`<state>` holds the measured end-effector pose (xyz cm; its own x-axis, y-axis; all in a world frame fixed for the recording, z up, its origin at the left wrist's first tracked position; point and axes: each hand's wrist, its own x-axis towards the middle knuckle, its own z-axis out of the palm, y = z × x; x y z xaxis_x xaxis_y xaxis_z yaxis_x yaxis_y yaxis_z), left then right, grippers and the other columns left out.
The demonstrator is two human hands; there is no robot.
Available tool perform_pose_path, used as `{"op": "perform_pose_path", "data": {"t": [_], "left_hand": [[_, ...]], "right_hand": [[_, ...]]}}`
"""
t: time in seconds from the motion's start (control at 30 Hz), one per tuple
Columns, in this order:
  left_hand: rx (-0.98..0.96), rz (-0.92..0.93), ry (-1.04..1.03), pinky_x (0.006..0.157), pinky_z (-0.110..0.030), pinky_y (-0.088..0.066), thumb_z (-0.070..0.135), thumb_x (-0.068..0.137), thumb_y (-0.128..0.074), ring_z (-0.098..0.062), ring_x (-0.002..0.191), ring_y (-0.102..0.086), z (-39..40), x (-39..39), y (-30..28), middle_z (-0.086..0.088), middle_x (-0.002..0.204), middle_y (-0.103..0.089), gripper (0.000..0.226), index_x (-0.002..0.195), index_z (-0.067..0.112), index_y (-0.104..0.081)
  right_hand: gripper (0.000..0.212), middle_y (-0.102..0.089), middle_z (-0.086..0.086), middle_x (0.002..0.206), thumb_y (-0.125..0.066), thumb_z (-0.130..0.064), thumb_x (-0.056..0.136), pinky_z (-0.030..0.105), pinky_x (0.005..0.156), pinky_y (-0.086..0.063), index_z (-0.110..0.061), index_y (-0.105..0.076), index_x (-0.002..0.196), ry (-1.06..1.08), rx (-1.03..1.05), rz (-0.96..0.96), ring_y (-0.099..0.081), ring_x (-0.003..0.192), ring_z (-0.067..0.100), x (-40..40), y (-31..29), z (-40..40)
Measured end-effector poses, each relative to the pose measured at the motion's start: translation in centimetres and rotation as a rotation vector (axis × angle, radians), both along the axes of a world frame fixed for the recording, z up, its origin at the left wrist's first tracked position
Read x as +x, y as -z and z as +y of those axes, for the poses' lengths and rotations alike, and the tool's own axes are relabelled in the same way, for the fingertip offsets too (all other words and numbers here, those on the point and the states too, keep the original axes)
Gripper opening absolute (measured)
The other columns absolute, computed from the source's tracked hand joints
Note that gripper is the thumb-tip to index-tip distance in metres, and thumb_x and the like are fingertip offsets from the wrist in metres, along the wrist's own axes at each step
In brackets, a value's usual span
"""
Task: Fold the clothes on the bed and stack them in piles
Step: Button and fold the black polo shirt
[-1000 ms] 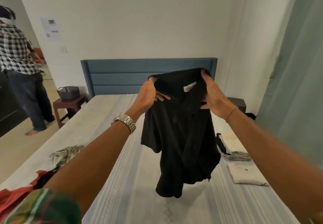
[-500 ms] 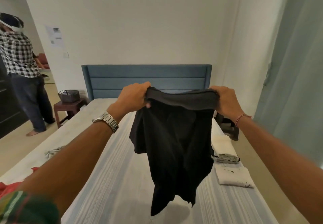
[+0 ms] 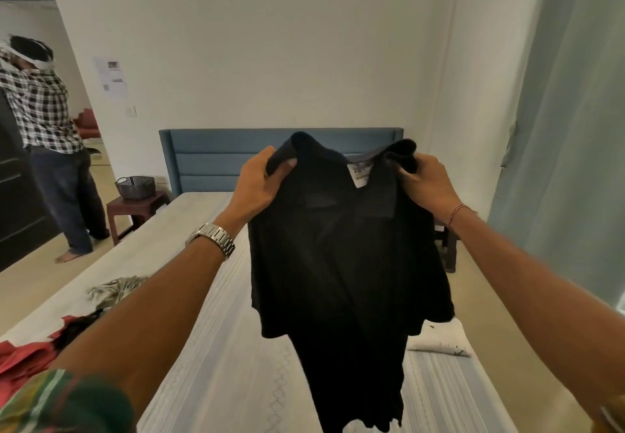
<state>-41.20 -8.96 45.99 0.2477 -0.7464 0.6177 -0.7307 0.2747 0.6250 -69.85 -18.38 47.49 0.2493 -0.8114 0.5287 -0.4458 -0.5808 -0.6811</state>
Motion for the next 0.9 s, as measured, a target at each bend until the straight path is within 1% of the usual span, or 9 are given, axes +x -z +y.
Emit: {"op": "perform_pose_path", "data": {"t": [0.07,0.13,0.27,0.33,0.4,0.5,0.67,0.8,0.9], "left_hand": [[-0.032,-0.152,-0.054,0.061,-0.019,-0.035,0.045,0.097,-0.063,-0.007,0.066,-0.052,0.7,0.1,-1.1,0.008,0.073,-0.055,0.028,0.079,0.027,-0.05],[-0.038,-0.282,-0.087,0.057,-0.022,-0.035,0.05,0.093,-0.067,-0.007,0.062,-0.052,1.2,0.2,-2.2,0.01,0.068,-0.054,0.033,0.075,0.031,-0.047],[-0.008,-0.398,-0.049,0.056,-0.024,-0.037,0.052,0.087,-0.073,-0.009,0.063,-0.053,1.7,0.7,-4.1,0.009,0.073,-0.057,0.035,0.085,0.023,-0.053],[0.046,-0.383,0.015,0.058,-0.027,-0.037,0.04,0.084,-0.076,-0.011,0.064,-0.051,2.0,1.4,-4.7,0.004,0.073,-0.056,0.034,0.085,0.017,-0.05],[0.139,-0.381,0.025,0.062,-0.026,-0.037,0.025,0.083,-0.08,-0.011,0.068,-0.049,2.3,2.1,-5.1,0.001,0.079,-0.056,0.034,0.091,0.014,-0.049],[0.242,-0.42,0.04,0.064,-0.02,-0.039,0.022,0.083,-0.08,-0.01,0.075,-0.05,2.6,2.6,-5.7,0.001,0.089,-0.056,0.038,0.103,0.014,-0.049],[0.39,-0.409,0.079,0.069,-0.022,-0.046,0.015,0.093,-0.067,-0.018,0.085,-0.058,2.9,3.4,-6.5,-0.007,0.099,-0.062,0.021,0.11,0.01,-0.057],[0.442,-0.394,0.111,0.066,-0.021,-0.05,0.008,0.097,-0.058,-0.015,0.077,-0.061,3.1,4.7,-6.2,-0.015,0.093,-0.069,0.011,0.101,0.006,-0.068],[0.428,-0.37,0.158,0.068,-0.02,-0.048,0.011,0.102,-0.056,-0.013,0.078,-0.062,3.2,5.6,-5.9,-0.008,0.09,-0.069,0.012,0.1,0.012,-0.068]], "right_hand": [[0.038,-0.073,0.018,0.095,-0.065,-0.039,0.096,0.048,0.083,-0.053,-0.003,-0.073,0.104,-0.019,-0.096,0.074,-0.067,0.087,0.035,-0.9,-0.5,0.0],[0.03,-0.074,0.016,0.098,-0.063,-0.029,0.099,0.045,0.085,-0.052,-0.002,-0.072,0.107,-0.054,-0.17,0.154,-0.067,0.09,0.033,-1.7,-1.0,-0.5],[0.022,-0.071,0.02,0.112,-0.055,-0.003,0.102,0.043,0.092,-0.051,0.003,-0.064,0.121,-0.094,-0.302,0.308,-0.066,0.1,0.035,-2.8,-2.1,-1.8],[0.024,-0.068,0.022,0.112,-0.055,0.0,0.101,0.046,0.091,-0.051,0.002,-0.059,0.124,-0.075,-0.305,0.357,-0.064,0.099,0.037,-3.2,-2.1,-2.7],[0.023,-0.064,0.017,0.112,-0.052,-0.004,0.103,0.045,0.09,-0.05,-0.003,-0.053,0.127,-0.05,-0.242,0.345,-0.06,0.097,0.031,-3.4,-1.6,-3.3],[0.017,-0.062,0.015,0.109,-0.049,-0.015,0.106,0.049,0.087,-0.052,-0.006,-0.049,0.12,0.032,-0.089,0.247,-0.059,0.097,0.032,-2.8,-0.6,-4.2],[0.022,-0.065,0.007,0.1,-0.063,-0.021,0.1,0.028,0.077,-0.046,-0.003,-0.069,0.113,0.144,-0.091,0.04,-0.057,0.092,0.02,-1.8,0.2,-4.7],[0.024,-0.073,0.015,0.114,-0.062,-0.014,0.1,0.034,0.099,-0.052,-0.003,-0.074,0.118,0.065,-0.099,0.027,-0.065,0.105,0.027,-1.8,0.5,-4.7],[0.028,-0.07,0.016,0.121,-0.051,-0.016,0.106,0.037,0.101,-0.048,-0.007,-0.069,0.125,0.047,-0.091,0.092,-0.061,0.11,0.03,-1.2,0.8,-5.0]]}}
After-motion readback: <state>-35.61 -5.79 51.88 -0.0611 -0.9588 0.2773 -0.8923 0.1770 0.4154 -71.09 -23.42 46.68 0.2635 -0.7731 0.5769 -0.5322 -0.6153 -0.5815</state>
